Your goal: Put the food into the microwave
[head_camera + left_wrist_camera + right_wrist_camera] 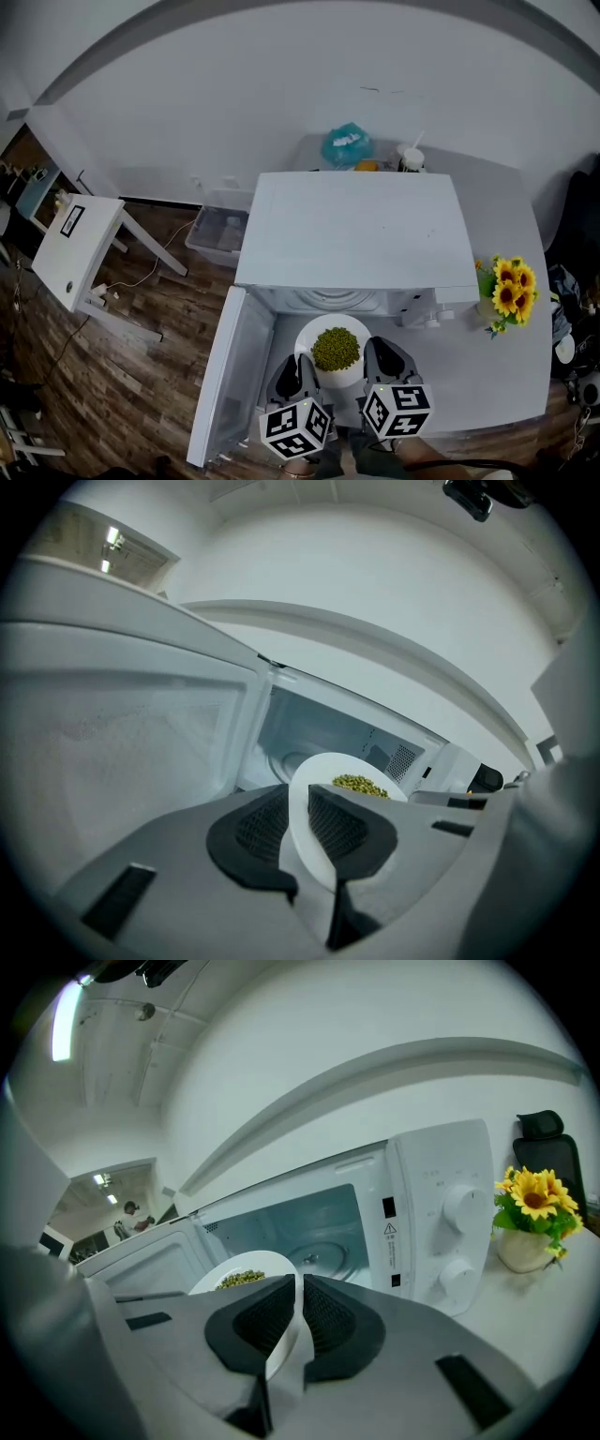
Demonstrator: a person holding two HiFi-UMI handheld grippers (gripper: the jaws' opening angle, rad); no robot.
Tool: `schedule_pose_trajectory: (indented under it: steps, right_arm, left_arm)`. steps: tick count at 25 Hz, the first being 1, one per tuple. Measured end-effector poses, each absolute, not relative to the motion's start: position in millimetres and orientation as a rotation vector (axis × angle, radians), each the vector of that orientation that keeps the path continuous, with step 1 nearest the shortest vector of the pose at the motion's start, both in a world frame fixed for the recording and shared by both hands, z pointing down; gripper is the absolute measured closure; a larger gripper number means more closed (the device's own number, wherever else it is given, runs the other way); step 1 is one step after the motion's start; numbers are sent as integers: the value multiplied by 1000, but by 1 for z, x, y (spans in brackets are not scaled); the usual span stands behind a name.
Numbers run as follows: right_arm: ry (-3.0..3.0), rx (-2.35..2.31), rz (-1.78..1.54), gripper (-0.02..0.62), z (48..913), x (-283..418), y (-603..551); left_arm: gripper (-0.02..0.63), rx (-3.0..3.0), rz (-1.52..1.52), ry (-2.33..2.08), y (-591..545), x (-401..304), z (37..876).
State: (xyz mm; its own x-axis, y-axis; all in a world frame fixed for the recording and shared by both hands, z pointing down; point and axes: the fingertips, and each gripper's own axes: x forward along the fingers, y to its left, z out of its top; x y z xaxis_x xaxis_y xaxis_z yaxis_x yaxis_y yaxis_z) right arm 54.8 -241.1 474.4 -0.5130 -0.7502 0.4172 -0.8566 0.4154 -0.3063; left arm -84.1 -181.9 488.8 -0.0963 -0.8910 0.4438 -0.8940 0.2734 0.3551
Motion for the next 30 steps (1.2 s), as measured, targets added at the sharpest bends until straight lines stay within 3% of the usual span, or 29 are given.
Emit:
schedule_pose_trajectory:
  steps: [30]
  right_arm:
    - [-2596,1538,756,555,509,36,-332]
  left_arm:
    - [538,1735,-26,-2004,-287,-111,521]
